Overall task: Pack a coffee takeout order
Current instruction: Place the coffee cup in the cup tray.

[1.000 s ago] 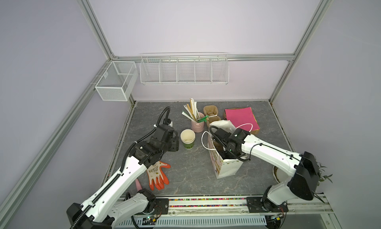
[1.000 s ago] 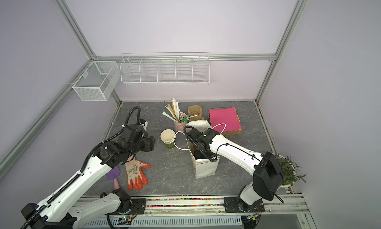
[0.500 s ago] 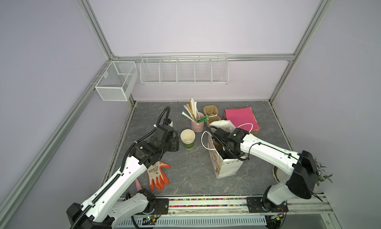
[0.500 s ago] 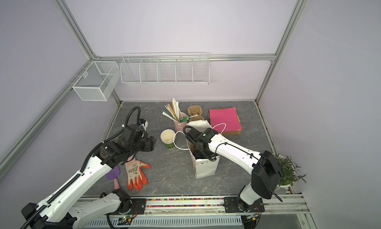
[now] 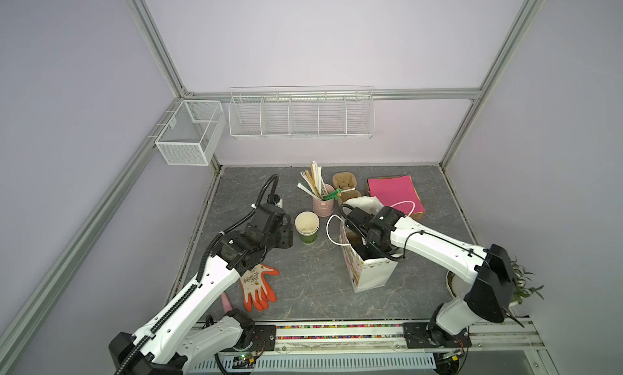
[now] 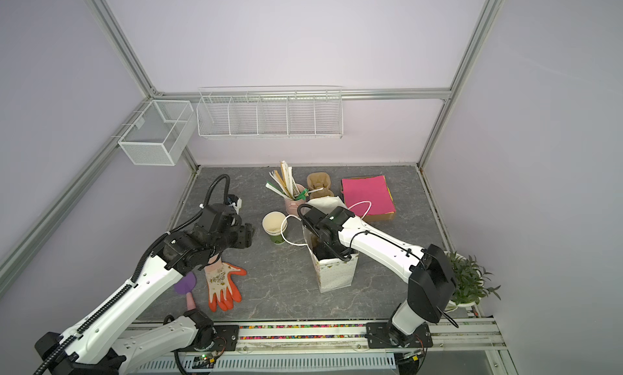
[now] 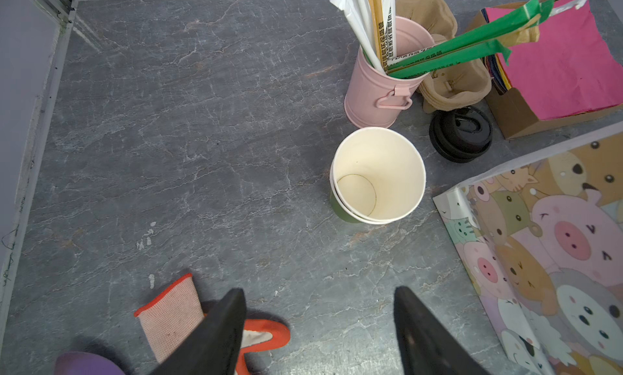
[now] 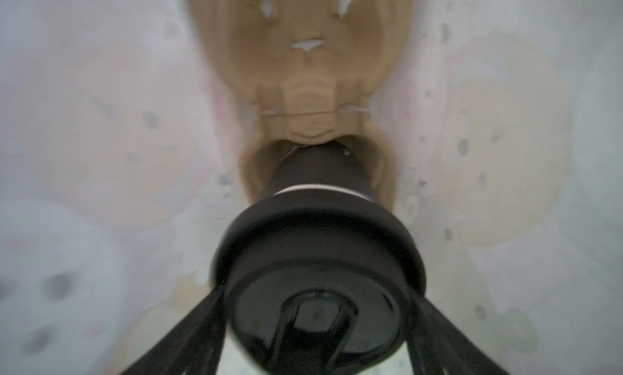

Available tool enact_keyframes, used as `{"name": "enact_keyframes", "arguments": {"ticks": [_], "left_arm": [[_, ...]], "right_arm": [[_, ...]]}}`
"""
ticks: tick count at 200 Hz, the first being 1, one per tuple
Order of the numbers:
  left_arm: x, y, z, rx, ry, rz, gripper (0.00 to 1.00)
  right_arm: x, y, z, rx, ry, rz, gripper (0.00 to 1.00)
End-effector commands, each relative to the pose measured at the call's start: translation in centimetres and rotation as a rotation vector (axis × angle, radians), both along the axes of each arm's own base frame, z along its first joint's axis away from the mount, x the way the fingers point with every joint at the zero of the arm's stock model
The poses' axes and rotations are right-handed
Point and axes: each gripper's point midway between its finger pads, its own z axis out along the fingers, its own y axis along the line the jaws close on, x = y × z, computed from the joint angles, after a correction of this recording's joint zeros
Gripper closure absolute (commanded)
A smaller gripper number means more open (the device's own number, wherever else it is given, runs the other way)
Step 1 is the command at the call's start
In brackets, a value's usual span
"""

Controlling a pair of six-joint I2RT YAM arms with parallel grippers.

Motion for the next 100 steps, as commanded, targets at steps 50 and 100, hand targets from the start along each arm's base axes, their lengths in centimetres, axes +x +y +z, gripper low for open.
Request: {"name": "enact_keyframes", "arguments": {"ticks": [50, 100], "left_arm": [[-0.2, 0.3, -0.9, 0.026, 0.030, -0.004, 0.30], [-0.2, 0.3, -0.8, 0.026, 0.030, -0.003, 0.29]], "right_arm": [[-0.2, -0.2, -1.2, -0.040, 0.021, 0.019, 0.03], [0.4, 0.0, 0.7, -0.024, -0.016, 0.024, 0.01]]}}
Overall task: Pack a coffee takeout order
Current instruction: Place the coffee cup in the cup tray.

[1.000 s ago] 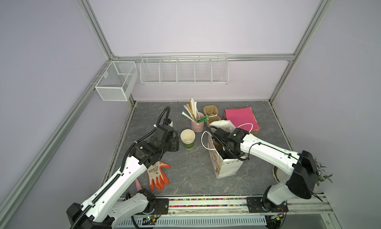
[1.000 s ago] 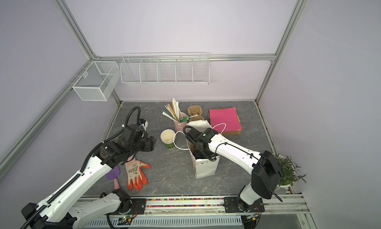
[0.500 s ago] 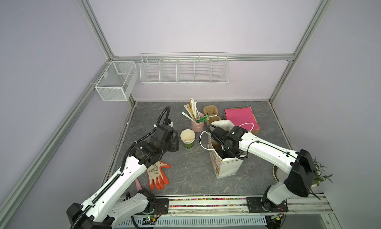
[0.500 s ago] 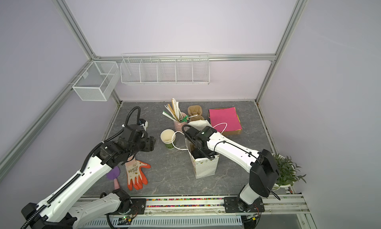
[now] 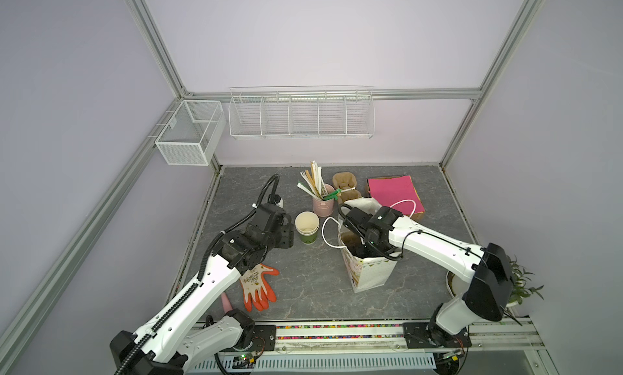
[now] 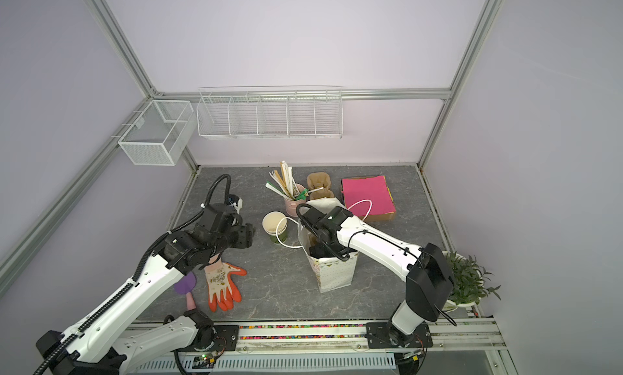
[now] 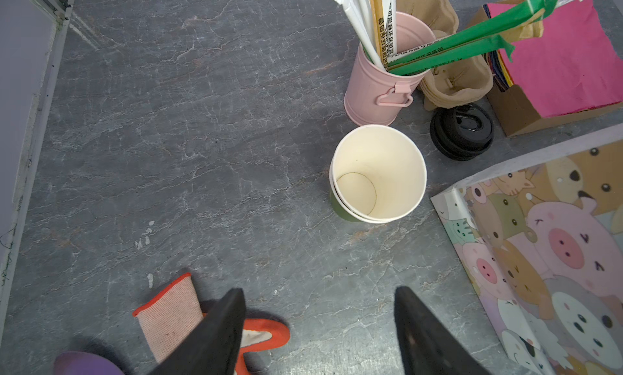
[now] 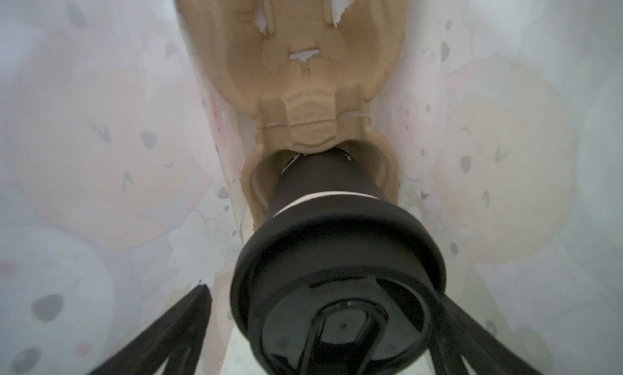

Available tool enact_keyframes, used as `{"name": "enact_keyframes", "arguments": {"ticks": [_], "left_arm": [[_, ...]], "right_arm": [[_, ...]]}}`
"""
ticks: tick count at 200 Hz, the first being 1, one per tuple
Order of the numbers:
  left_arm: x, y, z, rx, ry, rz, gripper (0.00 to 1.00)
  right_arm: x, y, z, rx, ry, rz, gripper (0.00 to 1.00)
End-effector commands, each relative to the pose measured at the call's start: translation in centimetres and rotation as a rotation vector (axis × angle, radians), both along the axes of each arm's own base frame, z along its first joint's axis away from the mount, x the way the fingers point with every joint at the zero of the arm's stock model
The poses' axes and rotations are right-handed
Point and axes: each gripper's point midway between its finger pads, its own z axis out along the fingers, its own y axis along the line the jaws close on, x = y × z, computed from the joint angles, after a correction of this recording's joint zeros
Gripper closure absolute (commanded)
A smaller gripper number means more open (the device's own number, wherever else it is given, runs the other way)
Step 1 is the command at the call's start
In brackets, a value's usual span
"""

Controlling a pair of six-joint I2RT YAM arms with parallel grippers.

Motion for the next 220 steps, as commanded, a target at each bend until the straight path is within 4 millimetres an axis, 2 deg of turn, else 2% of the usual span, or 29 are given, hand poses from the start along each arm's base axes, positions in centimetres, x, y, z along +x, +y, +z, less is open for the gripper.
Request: {"name": "enact_keyframes", "arguments": {"ticks": [1, 67, 172, 220], "left_arm": [[-0.3, 0.4, -0.6, 0.022, 0.022, 0.000, 0.29], [-0.2, 0.3, -0.7, 0.024, 0.026, -0.001, 0.29], [-0.2, 0.2, -1.2, 0.031, 0.042, -0.005, 0.29], [-0.1, 0.1, -1.4, 0.038, 0.049, -0.006, 0.29]], "right_arm": [[0.1, 0.0, 0.9, -0.010, -0.009, 0.012, 0.01], [0.7, 0.0, 1.2, -0.021, -0.025, 0.021, 0.11], [1.9, 0.6, 3.0, 0.026, -0.066, 0.038, 0.11], [3.1, 0.8, 5.0, 0.056, -0.113, 0.048, 0.12]]}}
